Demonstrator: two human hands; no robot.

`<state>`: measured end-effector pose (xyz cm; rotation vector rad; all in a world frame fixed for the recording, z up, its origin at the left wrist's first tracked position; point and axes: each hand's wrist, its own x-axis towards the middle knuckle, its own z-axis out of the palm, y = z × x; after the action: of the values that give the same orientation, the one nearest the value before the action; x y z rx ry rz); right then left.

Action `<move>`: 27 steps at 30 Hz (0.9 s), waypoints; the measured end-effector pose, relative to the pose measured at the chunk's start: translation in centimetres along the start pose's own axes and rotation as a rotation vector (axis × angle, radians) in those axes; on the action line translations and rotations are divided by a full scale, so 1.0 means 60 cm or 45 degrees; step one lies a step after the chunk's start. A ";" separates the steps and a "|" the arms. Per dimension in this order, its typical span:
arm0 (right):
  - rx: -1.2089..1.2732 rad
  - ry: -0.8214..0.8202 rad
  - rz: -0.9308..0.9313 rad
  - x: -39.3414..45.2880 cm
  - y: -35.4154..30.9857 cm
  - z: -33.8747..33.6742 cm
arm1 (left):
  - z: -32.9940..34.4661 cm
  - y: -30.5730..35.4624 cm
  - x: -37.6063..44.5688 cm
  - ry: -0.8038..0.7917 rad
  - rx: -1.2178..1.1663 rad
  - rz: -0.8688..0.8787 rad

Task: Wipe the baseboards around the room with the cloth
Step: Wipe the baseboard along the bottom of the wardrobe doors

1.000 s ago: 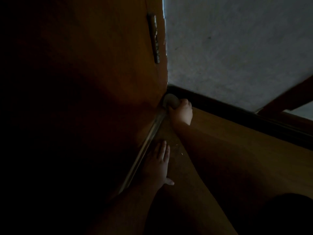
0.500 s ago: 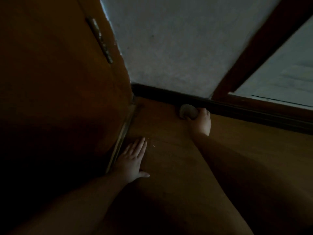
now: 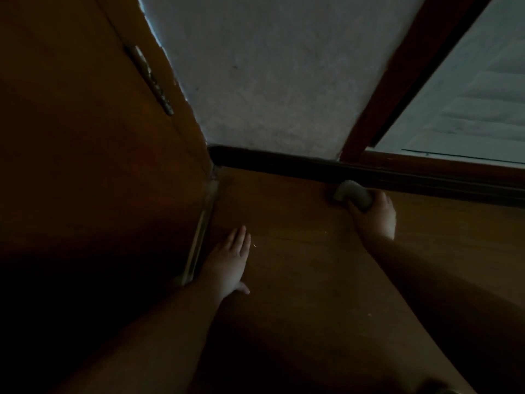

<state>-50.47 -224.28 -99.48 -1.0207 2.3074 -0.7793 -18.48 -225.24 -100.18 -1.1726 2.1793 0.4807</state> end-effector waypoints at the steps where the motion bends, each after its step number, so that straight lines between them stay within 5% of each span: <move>1: 0.010 -0.038 -0.046 -0.006 -0.023 0.020 | -0.001 0.002 0.001 -0.010 -0.007 -0.012; 9: 0.067 -0.274 -0.431 -0.060 -0.225 0.204 | 0.004 0.005 0.002 0.028 0.036 -0.057; 18: 0.369 -0.338 -0.119 -0.074 -0.336 0.322 | -0.014 0.014 0.012 -0.171 -0.009 -0.117; 27: 0.533 -0.186 -0.053 -0.056 -0.315 0.271 | 0.013 -0.008 0.006 0.016 -0.179 -0.010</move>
<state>-28.86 -237.05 -97.73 -0.9010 1.8959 -1.1075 -17.96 -225.29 -101.04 -1.2605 2.1802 0.6339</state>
